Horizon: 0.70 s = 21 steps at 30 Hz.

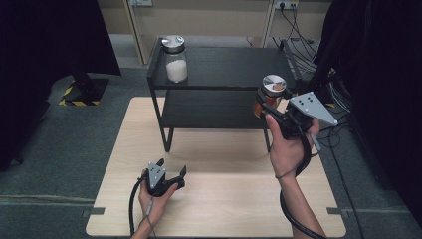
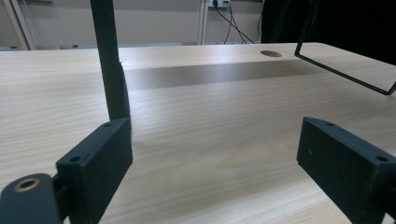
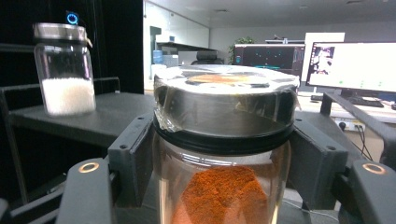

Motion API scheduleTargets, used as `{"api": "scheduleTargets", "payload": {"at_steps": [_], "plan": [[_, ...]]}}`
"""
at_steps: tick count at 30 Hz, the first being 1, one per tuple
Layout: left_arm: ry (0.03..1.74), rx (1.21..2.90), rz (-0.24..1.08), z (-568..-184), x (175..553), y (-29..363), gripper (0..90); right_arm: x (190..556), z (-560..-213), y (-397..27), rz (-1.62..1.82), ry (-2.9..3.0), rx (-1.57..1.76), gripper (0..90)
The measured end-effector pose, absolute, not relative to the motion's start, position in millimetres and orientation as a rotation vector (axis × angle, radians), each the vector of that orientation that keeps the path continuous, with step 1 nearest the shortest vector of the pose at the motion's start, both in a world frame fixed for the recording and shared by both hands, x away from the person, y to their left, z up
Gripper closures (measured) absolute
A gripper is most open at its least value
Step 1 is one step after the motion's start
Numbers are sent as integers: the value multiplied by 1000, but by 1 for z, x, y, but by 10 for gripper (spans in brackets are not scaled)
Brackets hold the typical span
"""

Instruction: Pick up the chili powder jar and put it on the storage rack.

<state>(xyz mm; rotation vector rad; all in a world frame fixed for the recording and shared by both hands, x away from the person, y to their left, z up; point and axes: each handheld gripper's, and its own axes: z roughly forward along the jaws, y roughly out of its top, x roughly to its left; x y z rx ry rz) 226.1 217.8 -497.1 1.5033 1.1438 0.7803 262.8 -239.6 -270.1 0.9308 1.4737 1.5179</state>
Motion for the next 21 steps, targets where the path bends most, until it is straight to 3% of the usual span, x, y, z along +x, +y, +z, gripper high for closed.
{"api": "scheduleTargets", "payload": {"at_steps": [21], "plan": [[1142, 1499, 779, -498, 226, 218, 102, 285, -229, -235, 1542, 1447, 952, 323]]}}
